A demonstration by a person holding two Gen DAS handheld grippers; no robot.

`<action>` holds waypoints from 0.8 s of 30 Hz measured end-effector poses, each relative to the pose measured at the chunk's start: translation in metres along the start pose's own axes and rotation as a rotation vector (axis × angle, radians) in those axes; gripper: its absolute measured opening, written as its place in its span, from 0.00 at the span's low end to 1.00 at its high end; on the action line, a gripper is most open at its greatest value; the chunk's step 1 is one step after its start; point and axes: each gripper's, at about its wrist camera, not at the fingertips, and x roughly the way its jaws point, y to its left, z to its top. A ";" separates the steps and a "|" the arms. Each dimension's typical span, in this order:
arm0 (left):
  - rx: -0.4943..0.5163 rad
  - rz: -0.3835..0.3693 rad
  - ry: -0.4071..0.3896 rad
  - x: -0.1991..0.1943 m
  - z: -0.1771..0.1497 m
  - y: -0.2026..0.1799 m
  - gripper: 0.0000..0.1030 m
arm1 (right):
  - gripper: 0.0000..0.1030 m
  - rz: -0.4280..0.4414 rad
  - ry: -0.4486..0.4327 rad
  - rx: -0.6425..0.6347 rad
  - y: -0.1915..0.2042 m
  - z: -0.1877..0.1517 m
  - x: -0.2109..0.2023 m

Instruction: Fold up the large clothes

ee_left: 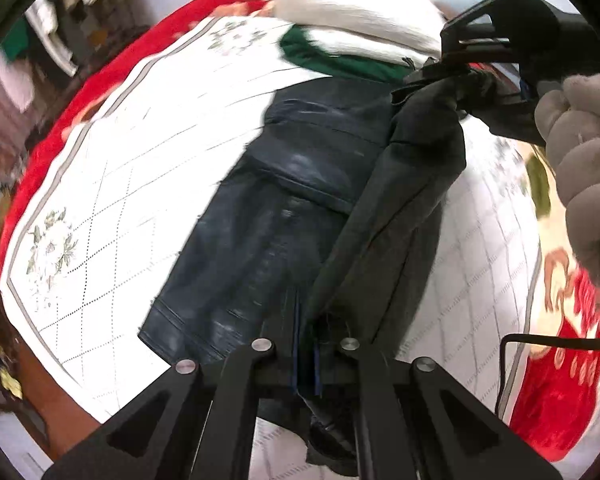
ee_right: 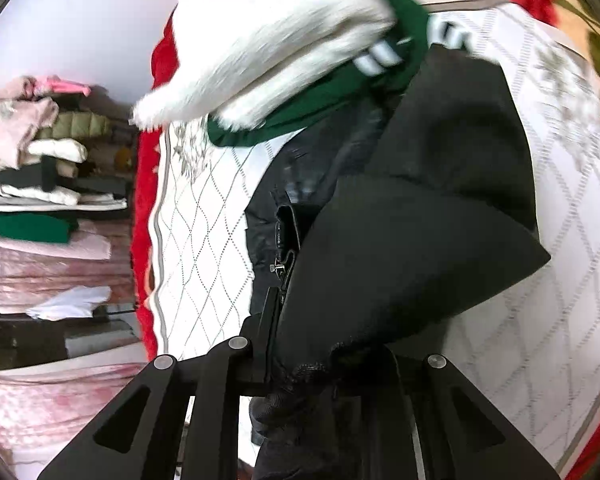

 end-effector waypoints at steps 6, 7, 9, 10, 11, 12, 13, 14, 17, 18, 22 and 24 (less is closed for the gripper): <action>-0.103 -0.039 0.078 0.050 0.027 0.070 0.07 | 0.19 -0.149 0.034 -0.032 0.053 0.011 0.086; -0.130 -0.050 0.100 0.064 0.028 0.085 0.10 | 0.19 -0.183 0.049 -0.042 0.060 0.012 0.102; -0.154 -0.083 0.131 0.081 0.027 0.103 0.10 | 0.24 -0.250 0.066 -0.060 0.070 0.014 0.126; -0.169 -0.110 0.145 0.088 0.026 0.110 0.11 | 0.31 -0.251 0.078 -0.063 0.072 0.014 0.134; -0.190 -0.140 0.156 0.092 0.024 0.118 0.13 | 0.37 -0.248 0.097 -0.074 0.075 0.015 0.140; -0.204 -0.162 0.158 0.093 0.022 0.123 0.14 | 0.42 -0.229 0.108 -0.088 0.076 0.015 0.143; -0.214 -0.187 0.153 0.091 0.019 0.127 0.14 | 0.56 -0.191 0.116 -0.105 0.077 0.016 0.142; -0.224 -0.210 0.144 0.087 0.018 0.130 0.15 | 0.69 -0.123 0.130 -0.129 0.079 0.016 0.138; -0.245 -0.264 0.114 0.072 0.007 0.131 0.18 | 0.72 0.143 0.201 -0.192 0.069 0.017 0.115; -0.254 -0.278 0.108 0.068 0.004 0.130 0.19 | 0.72 0.189 0.218 -0.188 0.061 0.018 0.105; -0.264 -0.244 0.087 0.061 0.002 0.125 0.19 | 0.79 0.172 0.141 -0.138 0.002 0.025 0.040; -0.247 -0.156 0.074 0.066 0.002 0.120 0.23 | 0.79 0.012 0.055 -0.087 -0.042 0.033 0.013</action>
